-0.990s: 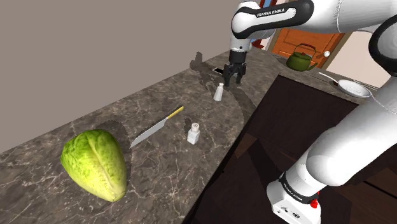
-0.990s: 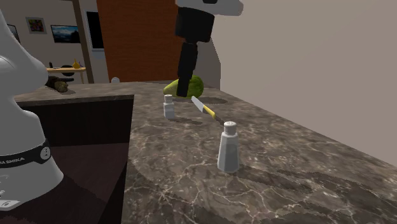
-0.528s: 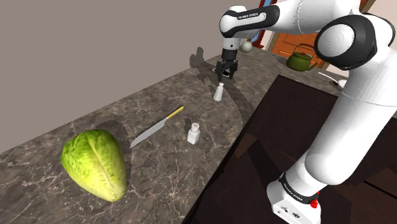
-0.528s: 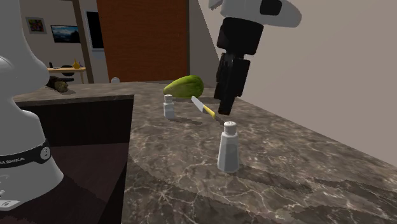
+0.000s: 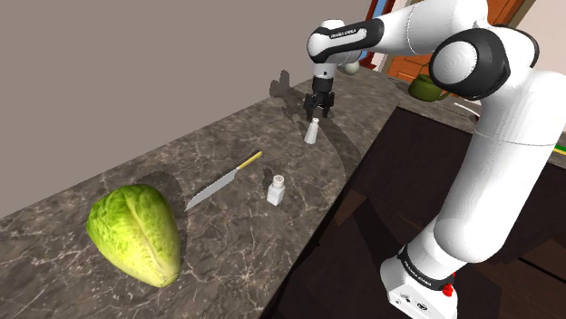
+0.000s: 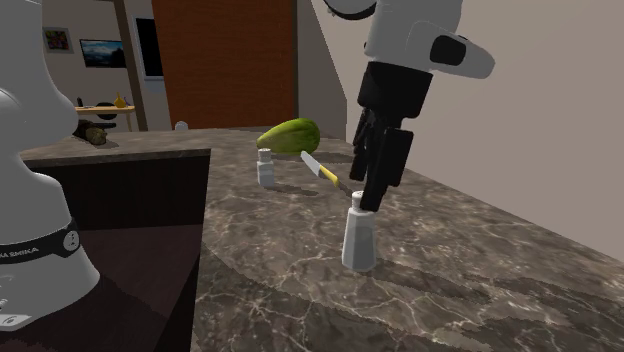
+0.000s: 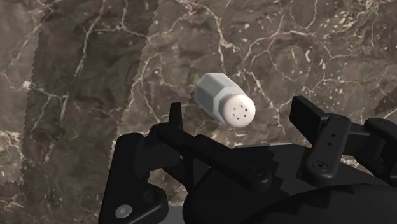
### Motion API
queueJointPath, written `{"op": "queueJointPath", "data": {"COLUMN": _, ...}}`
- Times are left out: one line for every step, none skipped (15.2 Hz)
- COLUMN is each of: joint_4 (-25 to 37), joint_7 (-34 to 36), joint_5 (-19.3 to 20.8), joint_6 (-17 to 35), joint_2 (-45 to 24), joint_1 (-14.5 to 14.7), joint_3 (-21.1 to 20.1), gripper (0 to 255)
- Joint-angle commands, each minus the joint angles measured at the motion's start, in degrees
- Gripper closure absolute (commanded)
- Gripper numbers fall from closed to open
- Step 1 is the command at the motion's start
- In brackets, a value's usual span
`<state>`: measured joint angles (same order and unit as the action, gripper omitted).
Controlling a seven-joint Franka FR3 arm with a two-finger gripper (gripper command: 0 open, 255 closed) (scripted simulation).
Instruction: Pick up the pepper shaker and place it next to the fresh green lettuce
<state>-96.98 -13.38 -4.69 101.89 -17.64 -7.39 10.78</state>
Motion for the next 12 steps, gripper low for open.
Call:
{"op": "queueJointPath", "data": {"joint_4": -2.07, "joint_7": 0.01, "joint_5": -0.05, "joint_6": 2.08, "joint_2": 0.01, "joint_1": 0.12, "joint_3": -0.07, "gripper": 0}}
{"op": "queueJointPath", "data": {"joint_4": -2.09, "joint_7": 0.01, "joint_5": -0.05, "joint_6": 2.09, "joint_2": 0.03, "joint_1": 0.12, "joint_3": -0.07, "gripper": 0}}
{"op": "queueJointPath", "data": {"joint_4": -2.08, "joint_7": 0.01, "joint_5": -0.05, "joint_6": 2.08, "joint_2": 0.02, "joint_1": 0.12, "joint_3": -0.07, "gripper": 0}}
{"op": "queueJointPath", "data": {"joint_4": -2.07, "joint_7": 0.01, "joint_5": -0.05, "joint_6": 2.08, "joint_2": 0.02, "joint_1": 0.12, "joint_3": -0.07, "gripper": 0}}
{"op": "queueJointPath", "data": {"joint_4": -2.07, "joint_7": 0.01, "joint_5": -0.05, "joint_6": 2.08, "joint_2": 0.02, "joint_1": 0.12, "joint_3": -0.07, "gripper": 0}}
{"op": "queueJointPath", "data": {"joint_4": -2.07, "joint_7": 0.01, "joint_5": -0.05, "joint_6": 2.08, "joint_2": 0.01, "joint_1": 0.12, "joint_3": -0.07, "gripper": 0}}
{"op": "queueJointPath", "data": {"joint_4": -2.07, "joint_7": 0.01, "joint_5": -0.05, "joint_6": 2.08, "joint_2": 0.01, "joint_1": 0.12, "joint_3": -0.07, "gripper": 0}}
{"op": "queueJointPath", "data": {"joint_4": -2.07, "joint_7": 0.01, "joint_5": -0.05, "joint_6": 2.08, "joint_2": 0.01, "joint_1": 0.12, "joint_3": -0.07, "gripper": 0}}
{"op": "queueJointPath", "data": {"joint_4": -2.06, "joint_7": 0.01, "joint_5": -0.05, "joint_6": 2.07, "joint_2": 0.01, "joint_1": 0.12, "joint_3": -0.07, "gripper": 0}}
{"op": "queueJointPath", "data": {"joint_4": -2.06, "joint_7": 0.01, "joint_5": -0.05, "joint_6": 2.07, "joint_2": 0.01, "joint_1": 0.12, "joint_3": -0.07, "gripper": 255}}
{"op": "queueJointPath", "data": {"joint_4": -2.06, "joint_7": 0.01, "joint_5": -0.05, "joint_6": 2.07, "joint_2": 0.01, "joint_1": 0.12, "joint_3": -0.07, "gripper": 255}}
{"op": "queueJointPath", "data": {"joint_4": -2.06, "joint_7": 0.01, "joint_5": -0.05, "joint_6": 2.07, "joint_2": 0.01, "joint_1": 0.12, "joint_3": -0.07, "gripper": 255}}
